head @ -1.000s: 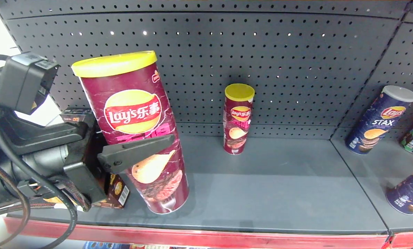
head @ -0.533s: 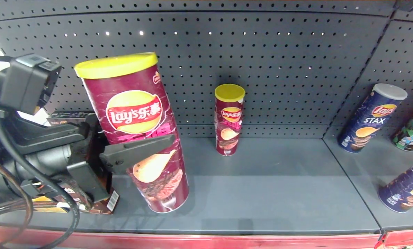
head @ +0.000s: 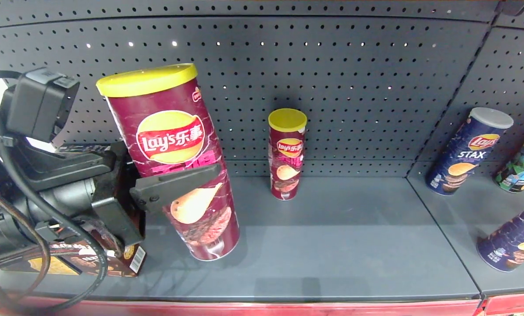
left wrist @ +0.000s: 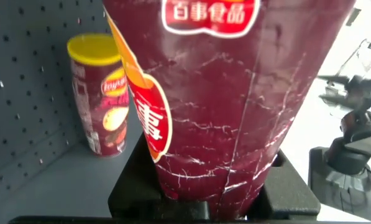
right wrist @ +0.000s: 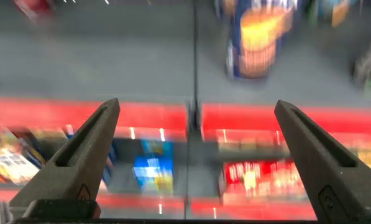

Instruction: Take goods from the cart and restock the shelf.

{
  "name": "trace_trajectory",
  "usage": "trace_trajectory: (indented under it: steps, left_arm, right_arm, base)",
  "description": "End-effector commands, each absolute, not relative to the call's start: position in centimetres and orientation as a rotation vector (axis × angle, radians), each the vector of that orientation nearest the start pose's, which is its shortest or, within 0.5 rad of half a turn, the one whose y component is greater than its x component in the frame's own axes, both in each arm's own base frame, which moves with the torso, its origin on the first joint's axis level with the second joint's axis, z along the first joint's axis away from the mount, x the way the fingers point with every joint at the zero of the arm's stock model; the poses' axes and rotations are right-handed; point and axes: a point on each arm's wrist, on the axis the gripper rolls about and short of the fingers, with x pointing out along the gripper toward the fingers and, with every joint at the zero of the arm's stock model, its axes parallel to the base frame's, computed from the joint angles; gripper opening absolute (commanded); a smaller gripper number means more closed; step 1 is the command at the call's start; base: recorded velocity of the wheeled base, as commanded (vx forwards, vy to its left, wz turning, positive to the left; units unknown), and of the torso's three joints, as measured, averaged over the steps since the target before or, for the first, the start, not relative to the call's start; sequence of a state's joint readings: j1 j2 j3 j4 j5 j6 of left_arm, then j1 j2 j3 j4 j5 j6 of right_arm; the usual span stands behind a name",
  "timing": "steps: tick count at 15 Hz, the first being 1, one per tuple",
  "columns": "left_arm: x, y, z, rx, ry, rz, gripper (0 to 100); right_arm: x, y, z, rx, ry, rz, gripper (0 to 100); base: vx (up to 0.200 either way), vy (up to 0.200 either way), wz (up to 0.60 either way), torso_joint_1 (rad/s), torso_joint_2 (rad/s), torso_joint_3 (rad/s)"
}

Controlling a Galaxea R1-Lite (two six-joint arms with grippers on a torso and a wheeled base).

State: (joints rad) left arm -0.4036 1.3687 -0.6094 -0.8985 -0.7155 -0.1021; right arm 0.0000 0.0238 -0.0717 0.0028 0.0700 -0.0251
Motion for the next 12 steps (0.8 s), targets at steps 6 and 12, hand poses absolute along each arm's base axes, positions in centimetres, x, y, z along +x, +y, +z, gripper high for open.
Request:
trace_trajectory:
  steps: [6, 12]
  left_arm:
    - [18.9, -9.6, 23.9, -0.07, -0.075, -1.122, 0]
    - [19.1, -9.2, 24.0, -0.067, -0.076, -1.119, 0]
  right_arm:
    - [2.7, 1.0, 18.8, -0.099, 0.083, 0.452, 100]
    - [9.4, 3.8, 20.2, -0.103, 0.14, 0.707, 100]
  base:
    - [0.0, 0.0, 0.0, 0.0, 0.0, 0.0]
    - [0.0, 0.0, 0.0, 0.0, 0.0, 0.0]
